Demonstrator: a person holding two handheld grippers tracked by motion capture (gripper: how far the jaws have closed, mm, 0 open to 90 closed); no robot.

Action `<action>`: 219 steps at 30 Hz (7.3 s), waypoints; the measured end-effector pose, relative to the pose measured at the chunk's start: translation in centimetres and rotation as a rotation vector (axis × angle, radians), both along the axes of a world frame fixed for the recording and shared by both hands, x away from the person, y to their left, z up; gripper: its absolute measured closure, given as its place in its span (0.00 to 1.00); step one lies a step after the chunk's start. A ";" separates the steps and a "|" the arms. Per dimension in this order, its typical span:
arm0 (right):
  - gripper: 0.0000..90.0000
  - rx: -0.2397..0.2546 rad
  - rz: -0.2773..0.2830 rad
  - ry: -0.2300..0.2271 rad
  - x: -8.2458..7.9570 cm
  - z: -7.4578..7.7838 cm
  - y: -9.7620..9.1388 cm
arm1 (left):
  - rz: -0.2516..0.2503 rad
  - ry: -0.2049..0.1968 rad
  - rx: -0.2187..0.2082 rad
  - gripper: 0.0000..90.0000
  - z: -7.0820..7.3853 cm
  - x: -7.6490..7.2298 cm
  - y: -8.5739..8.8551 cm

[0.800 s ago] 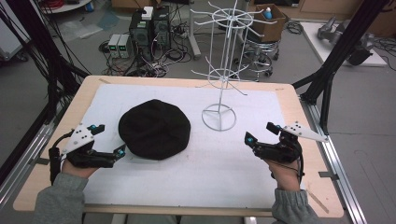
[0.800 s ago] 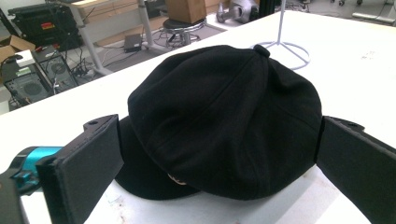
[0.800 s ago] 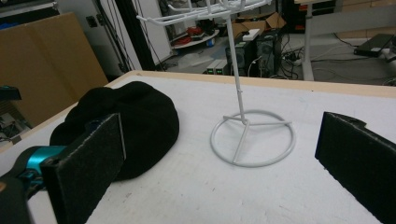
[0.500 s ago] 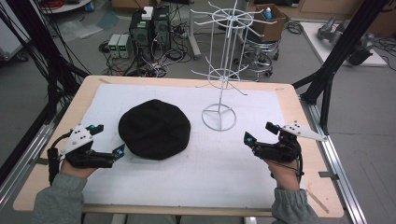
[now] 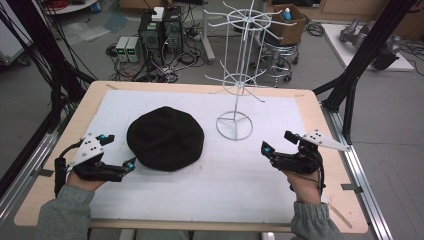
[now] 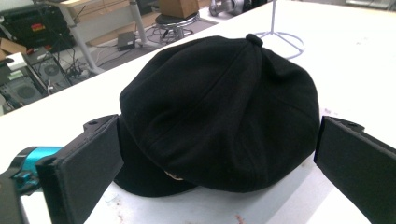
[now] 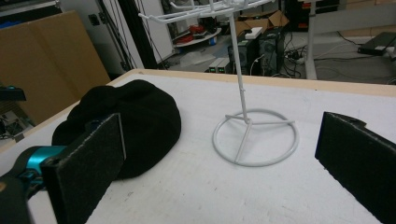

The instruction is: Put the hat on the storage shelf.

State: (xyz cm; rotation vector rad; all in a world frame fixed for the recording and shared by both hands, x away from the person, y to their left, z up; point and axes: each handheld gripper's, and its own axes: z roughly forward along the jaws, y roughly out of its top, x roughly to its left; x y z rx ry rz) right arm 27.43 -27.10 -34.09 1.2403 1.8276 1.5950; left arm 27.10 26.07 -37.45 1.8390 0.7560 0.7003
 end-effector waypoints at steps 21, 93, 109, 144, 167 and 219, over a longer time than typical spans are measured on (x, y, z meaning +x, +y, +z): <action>0.01 0.003 -0.009 0.004 -0.3 0.0 -0.3 | -0.042 0.040 0.085 0.02 -2.1 1.1 -1.8; 0.01 0.072 -0.038 0.020 0.0 -0.3 -0.8 | 0.166 0.115 0.091 0.30 -5.1 5.0 -8.3; 0.01 0.075 -0.034 0.014 0.0 -0.2 -0.8 | 0.156 0.088 0.114 0.79 -5.1 5.0 -8.9; 0.01 0.139 -0.026 -0.003 -0.3 0.1 -1.5 | 0.298 0.056 -0.437 0.96 2.3 4.8 -5.5; 0.01 0.155 -0.008 -0.016 -0.5 0.4 -1.3 | 0.343 -0.150 -0.723 0.96 8.0 3.0 -6.1; 0.03 0.235 0.027 -0.051 -0.8 1.2 -2.7 | 0.199 -0.288 -1.121 0.96 23.1 5.0 -11.8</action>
